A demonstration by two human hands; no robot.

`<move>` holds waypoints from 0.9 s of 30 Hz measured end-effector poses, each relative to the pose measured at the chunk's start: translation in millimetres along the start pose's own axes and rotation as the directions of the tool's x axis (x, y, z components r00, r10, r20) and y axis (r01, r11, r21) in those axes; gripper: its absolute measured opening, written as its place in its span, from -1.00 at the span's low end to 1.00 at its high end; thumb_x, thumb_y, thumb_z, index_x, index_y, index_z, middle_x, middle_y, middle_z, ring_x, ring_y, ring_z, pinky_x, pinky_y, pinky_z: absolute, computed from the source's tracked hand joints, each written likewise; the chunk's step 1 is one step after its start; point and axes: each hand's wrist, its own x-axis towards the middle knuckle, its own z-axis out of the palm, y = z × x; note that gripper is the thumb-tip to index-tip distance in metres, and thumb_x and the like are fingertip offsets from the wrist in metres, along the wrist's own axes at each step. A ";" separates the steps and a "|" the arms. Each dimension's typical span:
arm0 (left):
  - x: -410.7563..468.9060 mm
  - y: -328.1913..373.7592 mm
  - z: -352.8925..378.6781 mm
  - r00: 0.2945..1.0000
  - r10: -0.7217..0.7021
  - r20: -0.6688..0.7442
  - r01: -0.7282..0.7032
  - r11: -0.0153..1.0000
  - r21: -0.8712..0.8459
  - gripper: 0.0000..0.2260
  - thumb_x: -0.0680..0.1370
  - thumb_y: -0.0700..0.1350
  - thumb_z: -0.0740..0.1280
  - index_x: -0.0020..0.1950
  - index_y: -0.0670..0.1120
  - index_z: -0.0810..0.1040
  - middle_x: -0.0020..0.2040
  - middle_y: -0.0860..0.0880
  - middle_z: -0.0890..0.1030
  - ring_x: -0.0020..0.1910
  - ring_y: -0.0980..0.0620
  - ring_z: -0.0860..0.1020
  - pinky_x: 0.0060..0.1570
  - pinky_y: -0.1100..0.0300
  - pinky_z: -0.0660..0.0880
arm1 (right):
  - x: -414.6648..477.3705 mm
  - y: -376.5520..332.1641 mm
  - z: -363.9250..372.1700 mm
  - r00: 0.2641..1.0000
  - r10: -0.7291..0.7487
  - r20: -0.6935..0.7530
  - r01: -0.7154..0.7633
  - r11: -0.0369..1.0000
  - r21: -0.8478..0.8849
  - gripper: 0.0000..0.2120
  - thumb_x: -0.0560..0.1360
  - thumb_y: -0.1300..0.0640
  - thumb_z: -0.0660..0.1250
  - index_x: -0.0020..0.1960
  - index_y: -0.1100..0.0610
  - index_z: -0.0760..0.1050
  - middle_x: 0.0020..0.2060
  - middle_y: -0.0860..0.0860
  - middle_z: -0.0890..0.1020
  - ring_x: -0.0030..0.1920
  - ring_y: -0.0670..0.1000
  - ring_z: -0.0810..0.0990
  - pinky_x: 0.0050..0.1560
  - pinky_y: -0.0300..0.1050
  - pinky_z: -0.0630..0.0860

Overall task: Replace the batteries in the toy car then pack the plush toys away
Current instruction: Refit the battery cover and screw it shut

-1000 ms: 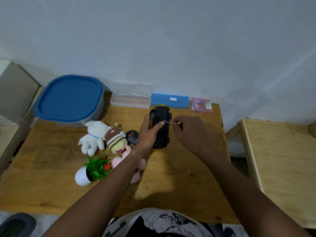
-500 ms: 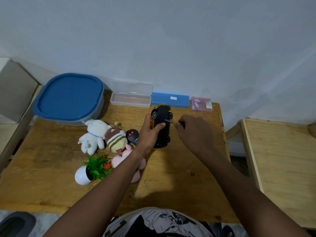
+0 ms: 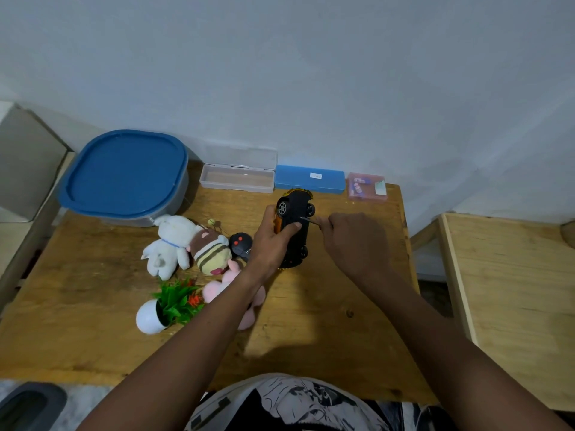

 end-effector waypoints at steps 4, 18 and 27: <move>-2.3 -1.6 0.3 0.999 -0.012 0.040 0.012 1.000 0.010 -0.74 0.62 -0.13 0.35 0.27 -0.05 0.39 0.11 -0.10 0.60 0.09 -0.08 0.62 -0.03 0.00 0.65 | 2.6 3.2 1.2 0.997 0.021 0.071 -0.034 0.983 0.179 -0.68 0.61 -0.14 0.16 -0.02 0.08 0.52 -0.30 -0.06 0.54 -0.30 -0.08 0.51 -0.28 -0.14 0.52; -2.0 3.0 -0.4 0.998 0.002 0.065 -0.006 0.998 0.055 -0.75 0.63 -0.11 0.34 0.27 -0.03 0.39 0.08 -0.06 0.61 0.04 -0.01 0.63 -0.11 0.16 0.60 | 3.2 4.6 -1.0 0.999 0.023 0.025 -0.026 0.992 0.126 -0.67 0.61 -0.16 0.15 -0.06 0.07 0.52 -0.36 -0.08 0.49 -0.38 -0.11 0.46 -0.43 -0.22 0.31; 0.5 9.2 -0.7 0.998 0.012 0.054 -0.018 0.995 0.103 -0.78 0.61 -0.10 0.35 0.23 -0.04 0.42 0.03 -0.07 0.62 -0.01 -0.02 0.64 -0.07 0.05 0.60 | -0.2 8.1 -3.6 0.996 -0.070 -0.064 0.065 0.995 -0.072 -0.58 0.65 -0.10 0.09 -0.13 0.12 0.59 -0.40 -0.03 0.48 -0.43 -0.04 0.43 -0.44 -0.20 0.20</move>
